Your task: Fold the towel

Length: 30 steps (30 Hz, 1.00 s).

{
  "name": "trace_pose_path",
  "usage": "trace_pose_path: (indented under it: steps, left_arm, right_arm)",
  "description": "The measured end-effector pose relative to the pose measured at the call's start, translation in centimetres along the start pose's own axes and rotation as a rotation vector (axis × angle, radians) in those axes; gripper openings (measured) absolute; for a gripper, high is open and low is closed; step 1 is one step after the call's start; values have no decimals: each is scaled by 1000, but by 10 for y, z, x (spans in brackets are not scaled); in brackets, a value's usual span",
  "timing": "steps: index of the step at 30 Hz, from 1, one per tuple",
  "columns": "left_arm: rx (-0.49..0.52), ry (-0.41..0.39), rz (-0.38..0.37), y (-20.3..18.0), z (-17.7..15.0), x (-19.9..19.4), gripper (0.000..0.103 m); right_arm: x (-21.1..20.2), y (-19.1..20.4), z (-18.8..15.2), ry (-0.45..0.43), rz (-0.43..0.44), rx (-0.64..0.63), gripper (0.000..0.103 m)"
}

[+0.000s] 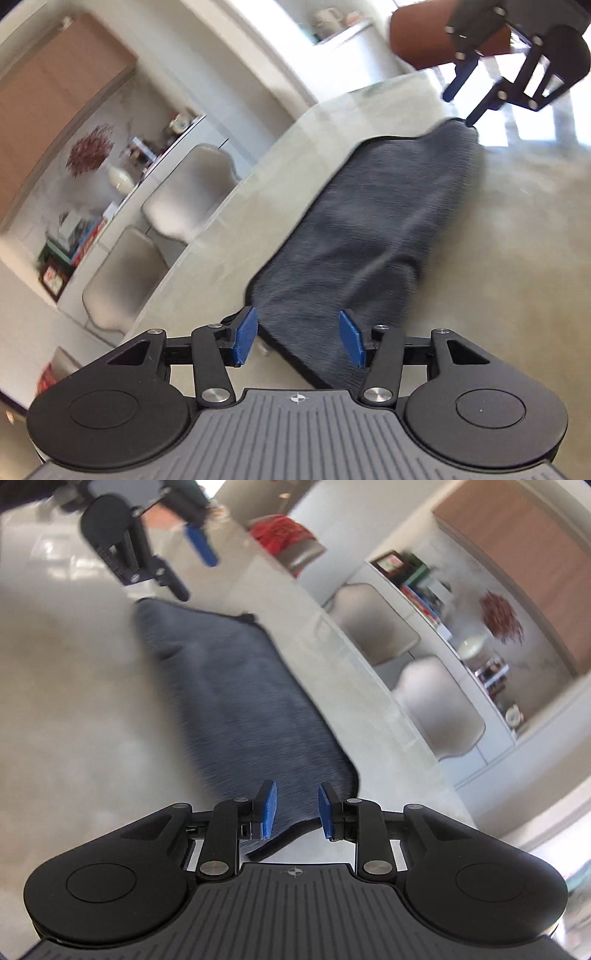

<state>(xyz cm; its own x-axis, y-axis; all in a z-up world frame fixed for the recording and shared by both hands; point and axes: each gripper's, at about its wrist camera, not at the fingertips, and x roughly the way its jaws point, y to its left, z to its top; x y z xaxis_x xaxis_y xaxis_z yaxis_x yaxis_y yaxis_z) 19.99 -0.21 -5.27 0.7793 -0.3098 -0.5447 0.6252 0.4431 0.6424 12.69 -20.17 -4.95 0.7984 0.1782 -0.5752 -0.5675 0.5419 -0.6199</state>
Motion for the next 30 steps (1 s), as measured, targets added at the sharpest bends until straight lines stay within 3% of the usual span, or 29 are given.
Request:
trace_pose_path:
  steps: [6, 19, 23, 26, 28, 30]
  left_arm:
    - [94, 47, 2, -26, 6, 7, 53]
    - [275, 131, -13, -39, 6, 25, 52]
    - [290, 159, -25, -37, 10, 34, 50]
    - [282, 188, -76, -33, 14, 38, 34]
    - [299, 200, -93, -35, 15, 39, 20]
    - [323, 213, -106, -39, 15, 40, 12]
  right_arm:
    - [-2, 32, 1, 52, -24, -101, 26]
    - [33, 28, 3, 118, -32, -171, 26]
    - [42, 30, 4, 137, -32, -192, 26]
    - [45, 28, 5, 140, -25, -182, 24]
    - [45, 23, 5, 136, -20, -155, 11]
    - [44, 18, 6, 131, -14, -128, 9]
